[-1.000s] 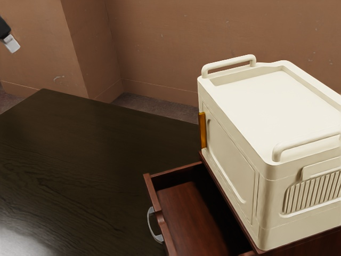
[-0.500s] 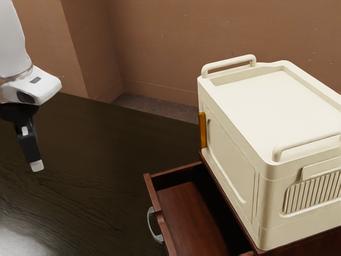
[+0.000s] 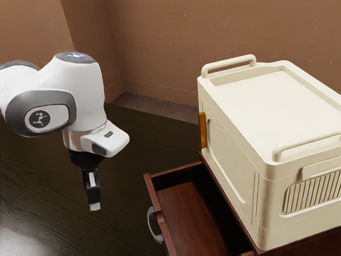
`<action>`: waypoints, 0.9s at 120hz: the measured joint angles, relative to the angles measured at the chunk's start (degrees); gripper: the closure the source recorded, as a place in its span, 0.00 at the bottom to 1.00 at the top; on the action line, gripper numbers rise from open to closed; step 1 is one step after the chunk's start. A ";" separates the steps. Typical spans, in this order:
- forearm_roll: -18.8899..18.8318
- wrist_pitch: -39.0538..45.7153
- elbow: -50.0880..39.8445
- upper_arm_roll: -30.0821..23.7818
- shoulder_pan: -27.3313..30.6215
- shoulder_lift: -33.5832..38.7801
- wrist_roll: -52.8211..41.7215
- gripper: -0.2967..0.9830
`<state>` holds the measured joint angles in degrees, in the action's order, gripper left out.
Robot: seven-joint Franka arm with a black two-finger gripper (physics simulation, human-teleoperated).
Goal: Push the drawer handle with one arm to close the drawer
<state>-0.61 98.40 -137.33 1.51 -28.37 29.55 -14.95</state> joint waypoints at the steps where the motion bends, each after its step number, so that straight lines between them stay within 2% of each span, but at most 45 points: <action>1: 0.01 0.31 -0.24 0.01 -0.02 -0.09 0.01 0.57; 18: 0.13 5.88 -3.77 0.03 -1.93 -1.44 0.41 0.71; 38: 0.13 13.02 -6.67 0.03 -4.85 -4.04 1.23 0.79; 74: -0.11 25.83 -8.92 -1.29 -6.96 -8.52 3.03 0.84; 108: -0.31 33.34 -8.75 -2.00 -6.81 -11.34 4.14 0.84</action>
<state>-0.92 131.73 -146.08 -0.50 -35.18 18.21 -10.81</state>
